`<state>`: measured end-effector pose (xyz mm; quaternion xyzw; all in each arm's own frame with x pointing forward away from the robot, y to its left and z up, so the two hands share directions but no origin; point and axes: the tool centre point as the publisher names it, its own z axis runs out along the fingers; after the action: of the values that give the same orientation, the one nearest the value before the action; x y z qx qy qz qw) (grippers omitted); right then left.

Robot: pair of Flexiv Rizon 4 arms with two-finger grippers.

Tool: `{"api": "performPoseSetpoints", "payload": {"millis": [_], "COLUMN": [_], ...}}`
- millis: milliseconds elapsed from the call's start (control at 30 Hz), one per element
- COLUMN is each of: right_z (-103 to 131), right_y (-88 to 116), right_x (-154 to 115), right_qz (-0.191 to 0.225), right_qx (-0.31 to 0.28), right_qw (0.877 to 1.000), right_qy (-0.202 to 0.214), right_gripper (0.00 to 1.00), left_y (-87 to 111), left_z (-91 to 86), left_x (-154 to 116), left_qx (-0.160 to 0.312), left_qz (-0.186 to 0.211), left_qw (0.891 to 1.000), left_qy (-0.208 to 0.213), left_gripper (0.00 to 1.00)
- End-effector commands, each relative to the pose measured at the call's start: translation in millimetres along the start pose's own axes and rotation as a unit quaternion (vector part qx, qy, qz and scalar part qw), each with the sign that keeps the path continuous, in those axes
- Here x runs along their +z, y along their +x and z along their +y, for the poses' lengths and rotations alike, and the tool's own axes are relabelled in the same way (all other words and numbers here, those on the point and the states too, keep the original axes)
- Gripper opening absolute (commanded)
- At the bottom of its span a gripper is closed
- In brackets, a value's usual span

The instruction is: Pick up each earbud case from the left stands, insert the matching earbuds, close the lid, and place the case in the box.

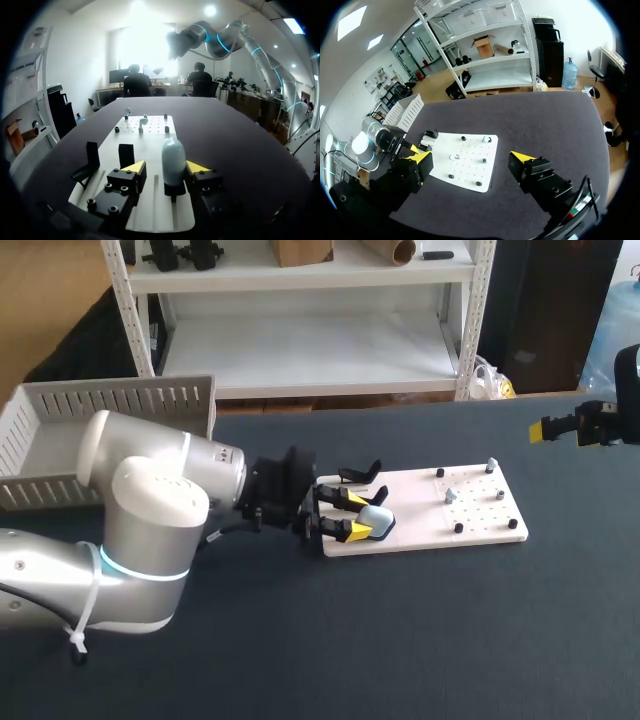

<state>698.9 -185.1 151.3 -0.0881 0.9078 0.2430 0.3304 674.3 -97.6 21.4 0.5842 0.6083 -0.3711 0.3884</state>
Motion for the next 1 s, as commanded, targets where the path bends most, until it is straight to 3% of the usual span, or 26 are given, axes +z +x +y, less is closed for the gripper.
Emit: {"api": "performPoseSetpoints", "payload": {"millis": [33,1000], "right_z": [-1.5,-1.5], "right_y": [-0.3,-0.3], "right_x": [0.8,0.8], "right_qz": [0.0,0.0], "right_qx": [0.0,0.0], "right_qw": [1.0,1.0], "right_qy": [-0.003,-0.003], "right_gripper": [1.0,1.0], "left_y": [0.9,1.4], "left_z": [3.3,0.2], "left_x": [2.9,6.1], "left_qx": [-0.003,0.001], "left_qz": [-0.001,-0.004], "left_qw": [1.0,1.0], "left_qy": [0.003,0.02], "left_gripper": [0.48,0.45]}}
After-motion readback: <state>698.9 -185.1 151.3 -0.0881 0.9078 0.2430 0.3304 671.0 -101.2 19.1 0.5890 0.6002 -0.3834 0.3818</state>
